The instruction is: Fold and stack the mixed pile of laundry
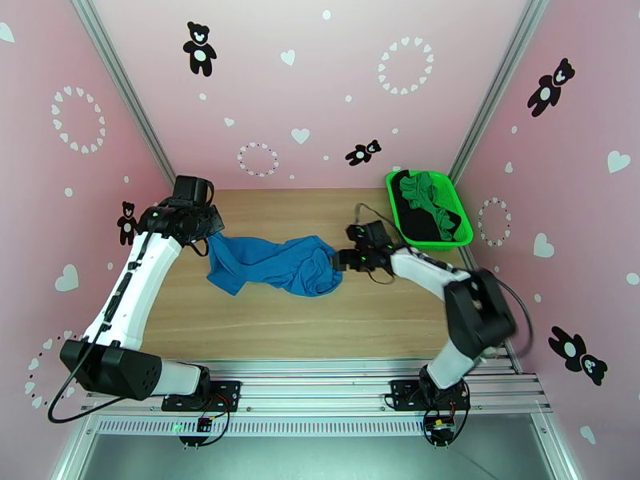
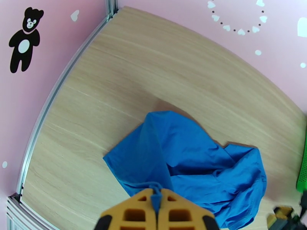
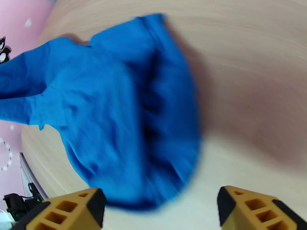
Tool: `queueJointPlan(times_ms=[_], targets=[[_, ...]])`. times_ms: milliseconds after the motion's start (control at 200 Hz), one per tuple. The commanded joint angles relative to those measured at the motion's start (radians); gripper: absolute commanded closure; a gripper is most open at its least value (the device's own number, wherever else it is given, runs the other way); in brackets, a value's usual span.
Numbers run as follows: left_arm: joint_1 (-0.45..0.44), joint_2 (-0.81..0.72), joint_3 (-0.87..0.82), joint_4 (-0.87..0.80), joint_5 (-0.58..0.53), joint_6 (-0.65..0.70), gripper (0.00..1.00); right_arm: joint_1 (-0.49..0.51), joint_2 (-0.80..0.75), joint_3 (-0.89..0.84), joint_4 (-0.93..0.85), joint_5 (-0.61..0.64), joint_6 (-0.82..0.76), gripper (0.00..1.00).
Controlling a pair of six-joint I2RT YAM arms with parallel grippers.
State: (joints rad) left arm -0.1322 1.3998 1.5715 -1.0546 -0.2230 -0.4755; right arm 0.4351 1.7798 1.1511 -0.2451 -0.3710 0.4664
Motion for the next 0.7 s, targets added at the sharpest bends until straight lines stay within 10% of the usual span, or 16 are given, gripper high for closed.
queueJointPlan(times_ms=[0,325,440,491,696], targets=[[0.009,-0.023,-0.019,0.029,0.004,-0.013,1.00,0.036,0.121,0.140,-0.007,-0.030,-0.003,0.25],[0.009,-0.022,-0.044,0.044,0.023,-0.021,1.00,0.088,0.327,0.370,-0.095,-0.033,-0.021,0.41],[0.008,-0.021,-0.048,0.044,0.027,-0.023,1.00,0.098,0.358,0.427,-0.136,-0.017,-0.037,0.70],[0.008,-0.023,-0.050,0.043,0.026,-0.022,1.00,0.097,0.349,0.442,-0.159,0.013,-0.043,1.00],[0.008,-0.044,-0.022,0.004,-0.015,-0.014,1.00,0.097,0.110,0.515,-0.332,0.153,-0.158,1.00]])
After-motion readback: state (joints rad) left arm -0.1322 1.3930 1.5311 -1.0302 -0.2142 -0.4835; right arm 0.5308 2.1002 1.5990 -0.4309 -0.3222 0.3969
